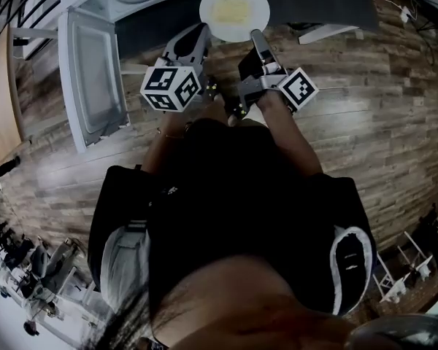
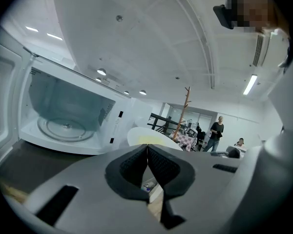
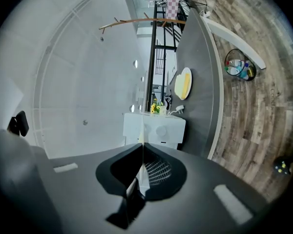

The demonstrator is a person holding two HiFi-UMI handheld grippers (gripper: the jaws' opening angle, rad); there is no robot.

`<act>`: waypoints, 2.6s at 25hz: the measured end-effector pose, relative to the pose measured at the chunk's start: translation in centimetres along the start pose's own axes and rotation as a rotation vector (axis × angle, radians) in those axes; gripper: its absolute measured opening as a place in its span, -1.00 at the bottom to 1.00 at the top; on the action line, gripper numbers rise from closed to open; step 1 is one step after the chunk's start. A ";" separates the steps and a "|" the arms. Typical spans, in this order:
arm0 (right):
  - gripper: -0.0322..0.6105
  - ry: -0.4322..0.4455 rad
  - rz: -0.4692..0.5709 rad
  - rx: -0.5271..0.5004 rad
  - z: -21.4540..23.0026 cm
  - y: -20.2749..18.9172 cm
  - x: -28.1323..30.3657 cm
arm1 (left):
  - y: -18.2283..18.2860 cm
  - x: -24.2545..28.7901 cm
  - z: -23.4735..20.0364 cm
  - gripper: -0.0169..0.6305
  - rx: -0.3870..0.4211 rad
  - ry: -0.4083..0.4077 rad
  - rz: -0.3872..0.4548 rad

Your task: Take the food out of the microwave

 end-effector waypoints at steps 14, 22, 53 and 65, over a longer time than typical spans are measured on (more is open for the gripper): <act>-0.89 -0.039 0.214 -0.010 0.1 5.8 -6.0 | -1.6 5.3 6.6 -0.92 0.053 -0.208 -0.094; -0.89 -0.094 0.360 -0.029 0.8 8.5 -9.8 | -3.0 8.7 9.5 -0.93 0.066 -0.326 -0.166; -0.89 -0.202 0.568 -0.060 2.2 13.8 -8.2 | -2.5 19.3 10.9 -0.93 0.054 -0.533 -0.286; -0.89 -0.228 0.546 -0.071 3.2 14.3 -5.5 | -1.7 21.1 9.7 -0.93 0.040 -0.541 -0.288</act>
Point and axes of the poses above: the fingertips, and each gripper's own axes: x forward along the fingers, z to its right, y out of its top, the point moved 7 cm from there along -x, backward along the fingers, and after that the axes turned 9 degrees about -x, right-handed, at the moved point
